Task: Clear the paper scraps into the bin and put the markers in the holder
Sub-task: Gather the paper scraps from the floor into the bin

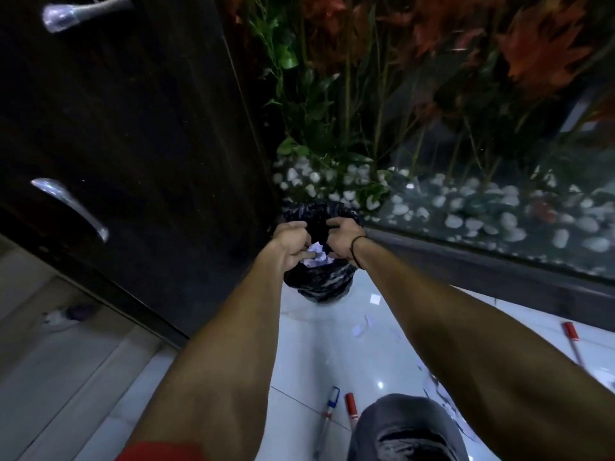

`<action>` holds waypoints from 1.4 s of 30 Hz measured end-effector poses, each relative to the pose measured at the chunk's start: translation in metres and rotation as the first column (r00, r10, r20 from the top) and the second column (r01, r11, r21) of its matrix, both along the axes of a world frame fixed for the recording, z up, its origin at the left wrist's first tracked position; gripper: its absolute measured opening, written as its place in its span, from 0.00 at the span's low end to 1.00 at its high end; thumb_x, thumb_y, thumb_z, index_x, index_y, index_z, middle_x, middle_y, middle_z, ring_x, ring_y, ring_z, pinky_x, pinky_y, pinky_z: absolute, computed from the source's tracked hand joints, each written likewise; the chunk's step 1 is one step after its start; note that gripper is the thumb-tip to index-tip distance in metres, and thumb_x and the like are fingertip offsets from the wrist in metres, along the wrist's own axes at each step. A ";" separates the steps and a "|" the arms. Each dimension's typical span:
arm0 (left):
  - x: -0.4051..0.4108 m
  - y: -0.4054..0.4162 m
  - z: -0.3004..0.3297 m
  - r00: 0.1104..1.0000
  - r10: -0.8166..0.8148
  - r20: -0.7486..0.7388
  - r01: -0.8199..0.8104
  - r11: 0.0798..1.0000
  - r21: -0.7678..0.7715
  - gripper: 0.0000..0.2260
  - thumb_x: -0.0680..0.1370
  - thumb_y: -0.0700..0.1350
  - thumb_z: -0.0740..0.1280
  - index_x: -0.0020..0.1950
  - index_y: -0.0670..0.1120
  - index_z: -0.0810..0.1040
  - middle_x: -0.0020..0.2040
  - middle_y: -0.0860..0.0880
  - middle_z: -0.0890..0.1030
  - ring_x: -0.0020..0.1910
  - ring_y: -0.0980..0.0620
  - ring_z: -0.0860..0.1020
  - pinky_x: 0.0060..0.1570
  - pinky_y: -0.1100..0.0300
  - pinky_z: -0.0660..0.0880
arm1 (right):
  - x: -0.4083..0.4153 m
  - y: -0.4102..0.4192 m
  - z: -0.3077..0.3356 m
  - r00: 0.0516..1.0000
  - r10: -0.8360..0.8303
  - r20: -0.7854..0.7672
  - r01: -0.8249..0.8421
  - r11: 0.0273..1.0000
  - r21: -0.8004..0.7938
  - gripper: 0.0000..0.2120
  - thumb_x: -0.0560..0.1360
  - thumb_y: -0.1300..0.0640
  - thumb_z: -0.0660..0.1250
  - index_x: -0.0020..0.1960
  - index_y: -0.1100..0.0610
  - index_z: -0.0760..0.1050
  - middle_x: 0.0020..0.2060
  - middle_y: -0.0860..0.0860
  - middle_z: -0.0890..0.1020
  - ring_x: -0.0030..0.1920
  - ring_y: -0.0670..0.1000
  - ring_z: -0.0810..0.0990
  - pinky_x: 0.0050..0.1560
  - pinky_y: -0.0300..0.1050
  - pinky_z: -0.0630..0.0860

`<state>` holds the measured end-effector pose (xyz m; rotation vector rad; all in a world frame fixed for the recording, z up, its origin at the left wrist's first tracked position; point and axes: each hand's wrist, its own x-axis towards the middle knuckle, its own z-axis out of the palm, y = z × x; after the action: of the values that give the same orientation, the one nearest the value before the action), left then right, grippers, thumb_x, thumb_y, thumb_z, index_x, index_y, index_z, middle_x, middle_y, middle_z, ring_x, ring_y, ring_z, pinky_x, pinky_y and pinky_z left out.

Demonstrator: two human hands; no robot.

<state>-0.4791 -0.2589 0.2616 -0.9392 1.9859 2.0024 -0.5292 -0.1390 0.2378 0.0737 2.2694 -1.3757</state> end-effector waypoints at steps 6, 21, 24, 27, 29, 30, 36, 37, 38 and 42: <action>0.013 0.048 0.001 0.995 0.031 -0.093 -0.028 0.999 0.040 0.14 0.80 0.31 0.59 0.59 0.42 0.79 0.50 0.40 0.83 0.44 0.43 0.80 0.49 0.49 0.81 | 0.021 0.035 -0.008 0.977 -0.205 -0.056 0.193 0.967 -0.165 0.07 0.72 0.59 0.72 0.49 0.51 0.82 0.48 0.51 0.85 0.48 0.51 0.84 0.52 0.47 0.82; 0.108 0.277 -0.098 0.881 -0.467 0.070 0.472 0.861 -0.190 0.08 0.72 0.40 0.70 0.48 0.50 0.85 0.47 0.49 0.86 0.44 0.49 0.83 0.47 0.54 0.81 | 0.181 0.295 -0.070 0.854 -0.483 -0.192 0.507 0.856 0.100 0.10 0.72 0.59 0.71 0.53 0.56 0.82 0.50 0.51 0.86 0.50 0.50 0.84 0.59 0.39 0.76; 0.144 0.322 -0.129 0.793 -0.597 0.120 0.608 0.763 -0.219 0.06 0.72 0.39 0.71 0.44 0.49 0.85 0.45 0.48 0.86 0.41 0.49 0.81 0.47 0.55 0.80 | 0.232 0.344 -0.104 0.816 -0.570 -0.098 0.576 0.789 0.214 0.11 0.71 0.56 0.71 0.53 0.53 0.82 0.48 0.50 0.86 0.51 0.51 0.83 0.59 0.40 0.76; 0.181 0.361 -0.151 0.710 -0.687 0.157 0.703 0.674 -0.228 0.07 0.73 0.37 0.71 0.47 0.47 0.85 0.46 0.46 0.86 0.42 0.49 0.82 0.47 0.57 0.81 | 0.274 0.387 -0.134 0.718 -0.696 -0.009 0.662 0.678 0.319 0.12 0.73 0.55 0.68 0.55 0.51 0.82 0.53 0.51 0.85 0.57 0.54 0.81 0.60 0.44 0.77; 0.203 0.382 -0.163 0.643 -0.741 0.196 0.765 0.608 -0.213 0.07 0.72 0.38 0.72 0.45 0.49 0.85 0.43 0.47 0.86 0.40 0.49 0.82 0.44 0.61 0.78 | 0.295 0.413 -0.146 0.633 -0.774 0.012 0.714 0.589 0.378 0.12 0.73 0.55 0.66 0.56 0.51 0.82 0.57 0.53 0.83 0.59 0.56 0.81 0.59 0.44 0.76; 0.211 0.389 -0.171 0.607 -0.767 0.210 0.794 0.572 -0.207 0.07 0.72 0.39 0.72 0.43 0.50 0.85 0.41 0.48 0.86 0.40 0.48 0.83 0.43 0.61 0.77 | 0.304 0.425 -0.153 0.593 -0.805 -0.001 0.738 0.544 0.399 0.12 0.74 0.56 0.66 0.56 0.52 0.82 0.57 0.54 0.83 0.59 0.56 0.81 0.58 0.44 0.76; 0.225 0.420 -0.177 0.485 -0.852 0.196 0.861 0.426 -0.277 0.06 0.72 0.41 0.72 0.43 0.53 0.84 0.42 0.54 0.85 0.45 0.54 0.82 0.48 0.65 0.75 | 0.324 0.496 -0.175 0.416 -0.906 -0.083 0.814 0.330 0.478 0.09 0.76 0.58 0.67 0.53 0.59 0.82 0.51 0.57 0.85 0.53 0.57 0.83 0.52 0.42 0.77; 0.225 0.424 -0.176 0.481 -0.856 0.190 0.861 0.419 -0.288 0.06 0.72 0.42 0.71 0.44 0.53 0.84 0.43 0.54 0.85 0.46 0.54 0.82 0.50 0.65 0.75 | 0.322 0.507 -0.178 0.413 -0.904 -0.111 0.814 0.312 0.490 0.09 0.76 0.59 0.67 0.52 0.60 0.83 0.50 0.58 0.85 0.53 0.58 0.84 0.52 0.42 0.77; 0.224 0.427 -0.175 0.480 -0.857 0.186 0.859 0.416 -0.298 0.06 0.73 0.43 0.71 0.45 0.52 0.85 0.45 0.54 0.86 0.47 0.54 0.82 0.50 0.64 0.75 | 0.320 0.516 -0.182 0.415 -0.902 -0.122 0.812 0.306 0.497 0.10 0.75 0.59 0.66 0.53 0.61 0.83 0.51 0.58 0.84 0.53 0.58 0.83 0.52 0.42 0.77; 0.231 0.426 -0.180 0.464 -0.864 0.194 0.864 0.393 -0.315 0.07 0.73 0.44 0.70 0.48 0.51 0.86 0.47 0.53 0.86 0.47 0.55 0.82 0.45 0.68 0.73 | 0.318 0.537 -0.201 0.444 -0.894 -0.057 0.774 0.351 0.527 0.14 0.71 0.55 0.71 0.54 0.60 0.82 0.52 0.58 0.84 0.52 0.58 0.83 0.52 0.43 0.78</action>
<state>-0.2482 0.1669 0.0816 0.1708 2.1806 1.0091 -0.2113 0.3983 0.0373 1.7493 2.3278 -0.9968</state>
